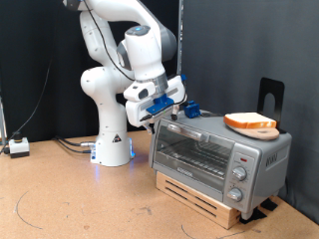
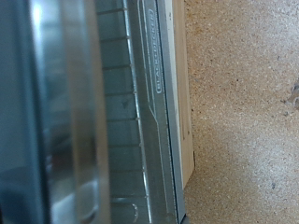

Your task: Make a piece of toast with the oven

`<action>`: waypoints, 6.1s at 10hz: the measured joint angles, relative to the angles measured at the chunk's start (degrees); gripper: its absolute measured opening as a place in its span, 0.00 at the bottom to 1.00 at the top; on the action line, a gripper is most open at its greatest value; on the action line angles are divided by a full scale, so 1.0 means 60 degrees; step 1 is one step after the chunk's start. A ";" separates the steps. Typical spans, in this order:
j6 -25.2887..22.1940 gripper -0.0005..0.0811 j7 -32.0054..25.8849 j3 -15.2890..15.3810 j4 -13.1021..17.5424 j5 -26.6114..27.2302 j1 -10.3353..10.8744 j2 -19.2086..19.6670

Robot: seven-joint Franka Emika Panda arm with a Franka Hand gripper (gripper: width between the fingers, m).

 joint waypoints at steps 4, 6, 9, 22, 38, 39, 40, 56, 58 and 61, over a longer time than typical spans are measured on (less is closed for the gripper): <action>0.0153 1.00 -0.0039 -0.0021 0.0015 -0.0087 -0.0075 0.0323; 0.0215 1.00 0.0004 -0.0030 0.0100 -0.0348 -0.0349 0.0463; 0.0820 1.00 0.0034 -0.0047 0.0222 -0.0637 -0.0836 0.0948; 0.2229 1.00 -0.1251 -0.0199 0.1062 0.0849 -0.0983 0.3463; 0.1592 1.00 -0.1492 -0.0189 0.1617 0.0769 -0.1116 0.3392; 0.1649 1.00 -0.1326 -0.0182 0.1607 0.0476 -0.1158 0.3455; 0.1845 1.00 -0.1115 -0.0180 0.1582 0.0134 -0.1210 0.3542; 0.4777 1.00 -0.0012 -0.0433 0.1886 -0.1740 -0.2058 0.7062; 0.5067 1.00 -0.0203 -0.0267 0.1993 -0.1221 -0.2158 0.7424; 0.5737 1.00 0.0213 -0.0505 0.2194 -0.1461 -0.2003 0.7788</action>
